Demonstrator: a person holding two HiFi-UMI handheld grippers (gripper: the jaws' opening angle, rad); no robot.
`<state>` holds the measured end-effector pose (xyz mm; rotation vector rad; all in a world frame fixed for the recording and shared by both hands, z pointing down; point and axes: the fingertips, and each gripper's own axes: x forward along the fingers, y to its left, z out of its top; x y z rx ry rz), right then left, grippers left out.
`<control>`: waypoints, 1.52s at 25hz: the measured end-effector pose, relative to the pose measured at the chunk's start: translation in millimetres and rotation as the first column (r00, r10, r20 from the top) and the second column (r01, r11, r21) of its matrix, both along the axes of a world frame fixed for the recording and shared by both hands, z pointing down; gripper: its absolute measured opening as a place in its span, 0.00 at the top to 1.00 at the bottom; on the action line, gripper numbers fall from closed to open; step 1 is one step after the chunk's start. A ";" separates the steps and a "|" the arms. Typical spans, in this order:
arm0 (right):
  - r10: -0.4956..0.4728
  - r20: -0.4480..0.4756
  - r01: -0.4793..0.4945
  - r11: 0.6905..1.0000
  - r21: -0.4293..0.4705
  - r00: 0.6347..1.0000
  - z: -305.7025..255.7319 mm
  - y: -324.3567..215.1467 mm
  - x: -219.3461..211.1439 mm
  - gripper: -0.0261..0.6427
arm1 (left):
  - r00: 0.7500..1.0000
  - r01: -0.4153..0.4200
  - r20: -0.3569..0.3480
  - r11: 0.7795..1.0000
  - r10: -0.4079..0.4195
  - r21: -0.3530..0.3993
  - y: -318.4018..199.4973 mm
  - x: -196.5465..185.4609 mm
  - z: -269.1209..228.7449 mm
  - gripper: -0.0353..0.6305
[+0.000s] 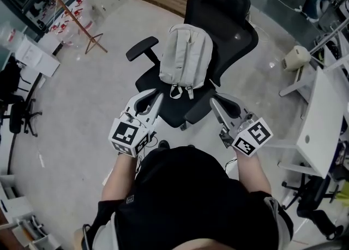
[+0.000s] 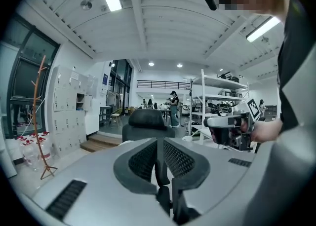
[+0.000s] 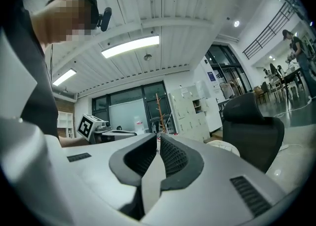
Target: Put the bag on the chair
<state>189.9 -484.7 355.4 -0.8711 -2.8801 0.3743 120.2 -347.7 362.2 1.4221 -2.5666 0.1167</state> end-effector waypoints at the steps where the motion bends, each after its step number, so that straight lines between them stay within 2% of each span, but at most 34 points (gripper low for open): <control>1: 0.012 0.006 -0.012 1.000 0.008 1.000 -2.3 -1.0 0.6 0.90 | 1.000 0.003 0.000 1.000 -0.003 0.000 2.9 0.1 0.4 0.87; 6: 0.035 0.028 -0.035 0.999 -0.021 0.999 -14.6 9.8 -1.7 0.92 | 1.000 -0.003 0.017 1.000 0.003 0.004 17.6 -0.2 -7.2 0.87; 12: 0.058 0.047 -0.058 0.998 -0.010 0.997 -22.1 31.8 -17.5 0.92 | 1.000 0.019 0.022 1.000 -0.019 0.001 38.1 -17.9 -14.4 0.87; 23: 0.073 0.020 -0.073 0.997 -0.005 0.997 -18.3 46.3 -20.9 0.92 | 0.999 0.050 0.003 0.999 -0.050 0.015 57.9 -32.9 -12.0 0.88; 38: 0.087 0.007 -0.087 0.996 -0.002 0.996 -15.8 47.9 -16.1 0.92 | 0.999 0.044 -0.013 0.999 -0.044 0.015 60.8 -31.3 -6.5 0.88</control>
